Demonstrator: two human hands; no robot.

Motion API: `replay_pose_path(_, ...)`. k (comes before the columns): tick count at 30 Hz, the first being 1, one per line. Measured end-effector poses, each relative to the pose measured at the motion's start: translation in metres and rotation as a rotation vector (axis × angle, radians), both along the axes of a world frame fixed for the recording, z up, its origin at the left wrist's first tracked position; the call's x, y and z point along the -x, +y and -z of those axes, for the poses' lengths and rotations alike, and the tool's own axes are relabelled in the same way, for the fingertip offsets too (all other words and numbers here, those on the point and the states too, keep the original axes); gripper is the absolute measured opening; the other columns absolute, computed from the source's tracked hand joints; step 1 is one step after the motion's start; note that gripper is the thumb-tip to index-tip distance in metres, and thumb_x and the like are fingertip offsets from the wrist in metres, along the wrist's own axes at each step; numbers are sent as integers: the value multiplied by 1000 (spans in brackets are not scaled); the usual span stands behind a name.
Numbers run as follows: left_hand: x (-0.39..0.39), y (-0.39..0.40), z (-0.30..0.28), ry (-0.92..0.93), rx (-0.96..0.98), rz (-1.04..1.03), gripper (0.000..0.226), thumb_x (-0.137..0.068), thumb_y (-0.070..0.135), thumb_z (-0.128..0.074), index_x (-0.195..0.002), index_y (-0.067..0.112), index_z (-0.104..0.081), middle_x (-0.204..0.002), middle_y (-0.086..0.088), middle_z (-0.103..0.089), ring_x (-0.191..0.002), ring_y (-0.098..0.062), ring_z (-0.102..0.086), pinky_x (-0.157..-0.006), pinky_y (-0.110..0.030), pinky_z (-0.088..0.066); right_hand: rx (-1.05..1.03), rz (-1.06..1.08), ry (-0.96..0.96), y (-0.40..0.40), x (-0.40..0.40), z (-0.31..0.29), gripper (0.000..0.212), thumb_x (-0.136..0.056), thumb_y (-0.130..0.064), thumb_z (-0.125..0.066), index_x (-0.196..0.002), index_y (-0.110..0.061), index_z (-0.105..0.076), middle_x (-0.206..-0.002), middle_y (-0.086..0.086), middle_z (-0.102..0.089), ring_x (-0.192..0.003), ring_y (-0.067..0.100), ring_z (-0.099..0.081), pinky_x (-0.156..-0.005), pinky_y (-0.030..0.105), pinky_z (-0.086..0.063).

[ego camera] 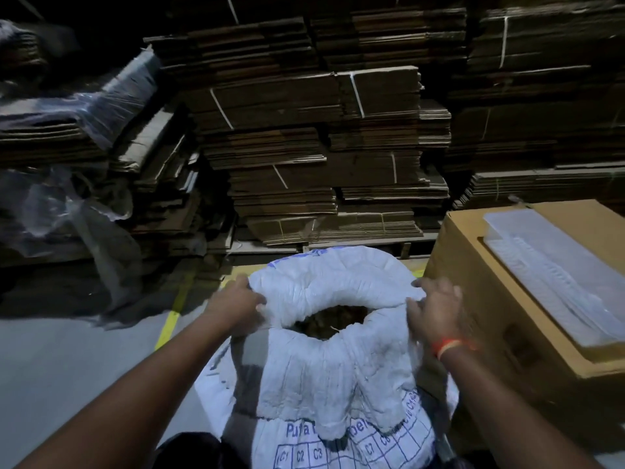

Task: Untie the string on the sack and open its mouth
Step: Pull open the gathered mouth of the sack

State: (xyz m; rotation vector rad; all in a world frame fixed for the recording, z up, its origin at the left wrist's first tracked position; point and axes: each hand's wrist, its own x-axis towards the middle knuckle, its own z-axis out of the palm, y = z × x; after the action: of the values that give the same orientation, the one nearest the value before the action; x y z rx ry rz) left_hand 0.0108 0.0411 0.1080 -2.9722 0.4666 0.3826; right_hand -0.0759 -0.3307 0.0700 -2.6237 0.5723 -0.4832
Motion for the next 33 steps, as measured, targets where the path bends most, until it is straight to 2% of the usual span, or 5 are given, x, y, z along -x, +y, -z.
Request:
replay_pose_path(4, -26, -41, -14, -337, 113, 258, 59, -94, 34, -70, -149, 37, -48, -148, -4, -43, -130, -27, -51, -96, -41, -51, -275, 36, -86, 78, 52, 5, 41, -86, -46, -72, -121, -27, -65, -115, 9, -55, -105, 19, -56, -89, 35, -54)
replay_pose_path(10, -71, -82, 6, -178, -179, 756, 107, -93, -1, -63, -161, 52, 0, -156, -13, -36, -118, -34, -60, -83, -42, -47, -214, -10, 297, 144, 68, 26, 83, -85, -79, -42, -155, -45, -12, -128, 4, -45, -116, 23, -52, -90, 34, -49)
replay_pose_path(12, -80, -90, 11, -137, -233, 823, 106, -92, 0, -64, -161, 52, -4, -149, -11, -42, -111, -33, -62, -82, -41, -47, -211, -39, 352, 142, 56, 34, 83, -89, -74, -42, -157, -44, -6, -129, 5, -50, -118, 24, -54, -91, 33, -47)
replay_pose_path(16, -95, -102, 23, -132, -299, 881, 59, -100, 13, -56, -149, 44, -45, -130, -4, -63, -105, -32, -68, -88, -42, -50, -159, -103, 339, 127, 33, 44, 53, -97, -40, -55, -149, -30, -44, -123, 1, -66, -116, 20, -60, -98, 29, -47)
replay_pose_path(33, -150, -96, 20, -302, -106, 198, 22, -88, 21, -65, -106, 27, -76, -103, -5, -75, -97, -33, -74, -74, -34, -57, -349, -120, 289, 28, 109, 25, 45, -76, -19, -74, -120, -32, -73, -73, -10, -66, -76, 4, -65, -64, 4, -44)
